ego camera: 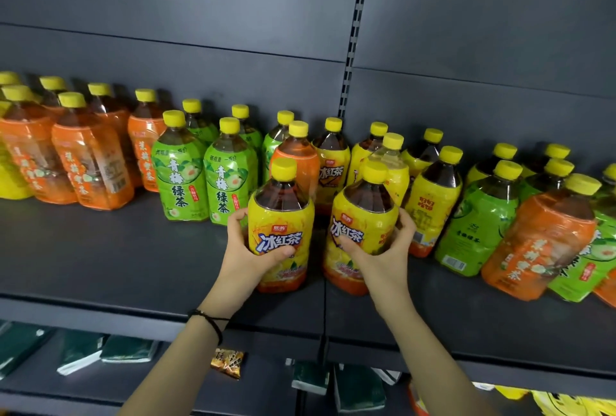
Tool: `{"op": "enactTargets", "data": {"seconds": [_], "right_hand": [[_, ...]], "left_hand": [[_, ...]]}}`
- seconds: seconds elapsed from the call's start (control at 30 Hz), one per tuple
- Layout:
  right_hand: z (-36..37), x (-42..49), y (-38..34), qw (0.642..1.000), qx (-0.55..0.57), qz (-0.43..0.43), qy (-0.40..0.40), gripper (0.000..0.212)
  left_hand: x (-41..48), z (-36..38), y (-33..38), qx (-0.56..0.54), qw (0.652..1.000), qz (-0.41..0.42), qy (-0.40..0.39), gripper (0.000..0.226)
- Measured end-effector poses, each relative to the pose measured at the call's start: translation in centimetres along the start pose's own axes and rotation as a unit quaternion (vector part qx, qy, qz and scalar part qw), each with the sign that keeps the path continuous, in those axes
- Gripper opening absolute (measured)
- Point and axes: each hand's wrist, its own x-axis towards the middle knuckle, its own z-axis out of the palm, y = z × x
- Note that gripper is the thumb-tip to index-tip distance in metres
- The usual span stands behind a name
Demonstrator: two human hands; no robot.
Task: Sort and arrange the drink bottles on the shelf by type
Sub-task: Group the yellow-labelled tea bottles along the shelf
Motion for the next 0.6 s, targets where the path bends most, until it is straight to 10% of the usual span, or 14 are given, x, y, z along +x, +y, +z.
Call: {"op": "enactTargets", "data": {"seconds": [0.6], "right_hand": [[10.4, -0.6, 0.0, 0.976, 0.038, 0.013, -0.212, 0.095]], "left_hand": [[2.1, -10.0, 0.2, 0.005, 0.998, 0.013, 0.059, 0.095]]}}
